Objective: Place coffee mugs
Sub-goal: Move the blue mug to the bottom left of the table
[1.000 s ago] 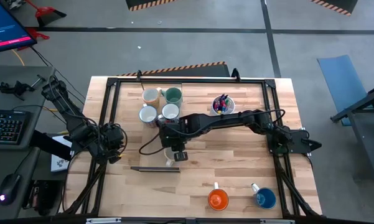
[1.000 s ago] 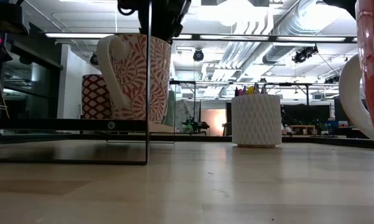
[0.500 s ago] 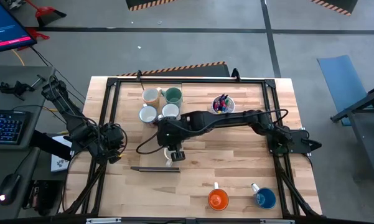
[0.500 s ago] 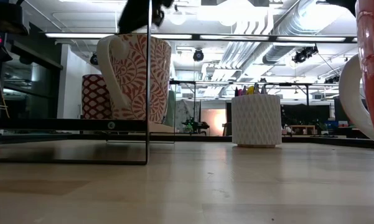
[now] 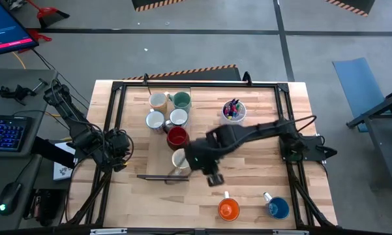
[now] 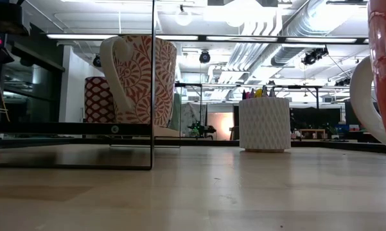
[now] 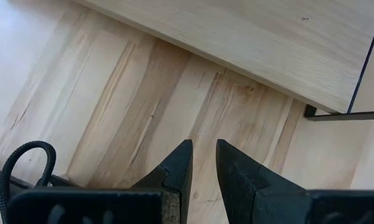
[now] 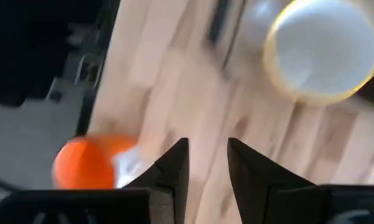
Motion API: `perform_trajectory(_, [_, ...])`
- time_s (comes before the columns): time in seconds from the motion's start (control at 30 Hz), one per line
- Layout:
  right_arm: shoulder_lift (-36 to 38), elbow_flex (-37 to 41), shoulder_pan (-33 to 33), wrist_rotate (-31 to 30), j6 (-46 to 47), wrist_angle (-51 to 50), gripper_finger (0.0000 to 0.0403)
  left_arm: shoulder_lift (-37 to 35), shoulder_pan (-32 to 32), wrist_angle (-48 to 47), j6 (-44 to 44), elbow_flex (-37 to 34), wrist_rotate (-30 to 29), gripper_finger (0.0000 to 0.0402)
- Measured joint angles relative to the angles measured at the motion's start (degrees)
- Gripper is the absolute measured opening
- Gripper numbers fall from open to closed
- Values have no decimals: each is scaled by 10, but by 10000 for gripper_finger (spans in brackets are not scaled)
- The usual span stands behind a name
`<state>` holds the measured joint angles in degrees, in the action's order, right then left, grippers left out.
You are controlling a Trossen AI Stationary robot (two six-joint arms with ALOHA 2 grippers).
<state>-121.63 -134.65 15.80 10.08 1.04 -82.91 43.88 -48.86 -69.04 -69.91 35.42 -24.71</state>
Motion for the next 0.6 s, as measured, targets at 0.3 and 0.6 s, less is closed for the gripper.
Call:
perform_trajectory(0.3, [2,7,104,-79,147,-72,89,0,0,0,-15,0,1,62])
perform_trajectory(0.6, [37,74,195,-158,397,-70,89,0,0,3,-14,0,1,62])
